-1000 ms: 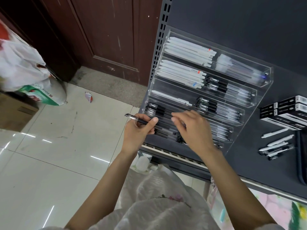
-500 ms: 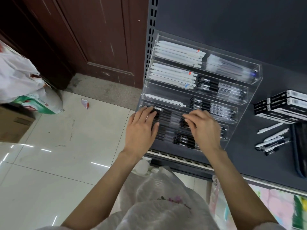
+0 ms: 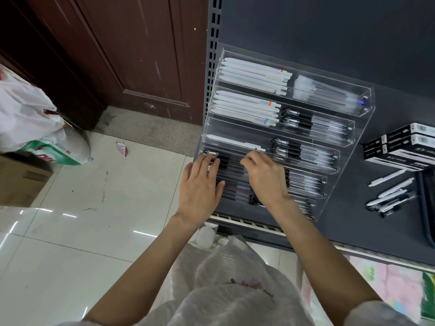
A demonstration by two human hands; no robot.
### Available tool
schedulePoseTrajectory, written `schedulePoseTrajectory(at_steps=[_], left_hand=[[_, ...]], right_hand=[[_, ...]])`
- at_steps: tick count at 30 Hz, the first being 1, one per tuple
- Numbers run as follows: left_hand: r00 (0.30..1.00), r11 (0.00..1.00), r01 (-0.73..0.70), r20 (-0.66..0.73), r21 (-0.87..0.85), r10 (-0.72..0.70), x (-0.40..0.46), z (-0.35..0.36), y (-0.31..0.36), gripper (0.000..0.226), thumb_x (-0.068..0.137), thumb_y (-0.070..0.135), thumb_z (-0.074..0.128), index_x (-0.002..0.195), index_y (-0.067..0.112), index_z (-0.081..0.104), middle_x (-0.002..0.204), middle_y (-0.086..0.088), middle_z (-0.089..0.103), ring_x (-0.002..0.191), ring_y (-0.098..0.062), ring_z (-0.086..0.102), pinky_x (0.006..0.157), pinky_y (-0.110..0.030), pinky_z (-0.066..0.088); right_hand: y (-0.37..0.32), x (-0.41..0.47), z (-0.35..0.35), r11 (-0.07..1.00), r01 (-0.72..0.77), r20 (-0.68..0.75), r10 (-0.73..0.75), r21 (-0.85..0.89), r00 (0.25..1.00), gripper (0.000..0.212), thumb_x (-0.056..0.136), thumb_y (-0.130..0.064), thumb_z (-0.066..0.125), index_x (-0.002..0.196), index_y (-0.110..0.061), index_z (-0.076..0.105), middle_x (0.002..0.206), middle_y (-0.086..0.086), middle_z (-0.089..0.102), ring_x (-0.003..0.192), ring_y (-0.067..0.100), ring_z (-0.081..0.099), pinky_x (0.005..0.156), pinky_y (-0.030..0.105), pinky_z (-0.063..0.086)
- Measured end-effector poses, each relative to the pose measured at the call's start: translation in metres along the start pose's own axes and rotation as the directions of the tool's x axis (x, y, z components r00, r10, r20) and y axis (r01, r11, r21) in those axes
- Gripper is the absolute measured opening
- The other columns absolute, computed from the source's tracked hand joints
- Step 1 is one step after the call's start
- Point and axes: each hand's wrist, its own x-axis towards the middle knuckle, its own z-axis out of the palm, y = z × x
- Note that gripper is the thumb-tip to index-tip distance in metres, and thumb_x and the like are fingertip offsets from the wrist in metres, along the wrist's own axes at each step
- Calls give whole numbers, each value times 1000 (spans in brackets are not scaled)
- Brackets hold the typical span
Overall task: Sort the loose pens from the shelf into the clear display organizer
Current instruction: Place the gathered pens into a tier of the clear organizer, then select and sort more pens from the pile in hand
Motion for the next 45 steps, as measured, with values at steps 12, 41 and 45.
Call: schedulePoseTrajectory(at_steps=[12,41,45], left_hand=[[1000,998,4,6,-58,-4,-1,-9,3,49,91,36,48,132,11,51,135,-10,53,129,-27,45,103,-45,41],[791,937,-309,503,-163,348,117,97,430,122,70,65,67,150,9,-6,154,-10,13,140,-29,14,113,-44,20],[858,941,-338,407,-12,314,122,109,452,90,83,51,59,145,2,17,137,-14,31,125,-30,32,102,-39,33]], right_hand=[[-14,-12,-3,985,-150,5,150,90,989,26,81,-6,66,105,-13,70,99,-1,67,84,19,60,52,30,55],[300,-258,-25,557,-769,263,727,313,634,53,83,5,53,135,1,44,129,20,52,117,38,47,99,43,40],[304,-259,-19,600,-724,222,697,340,682,53,76,9,56,128,3,52,125,17,58,109,40,52,96,43,45]])
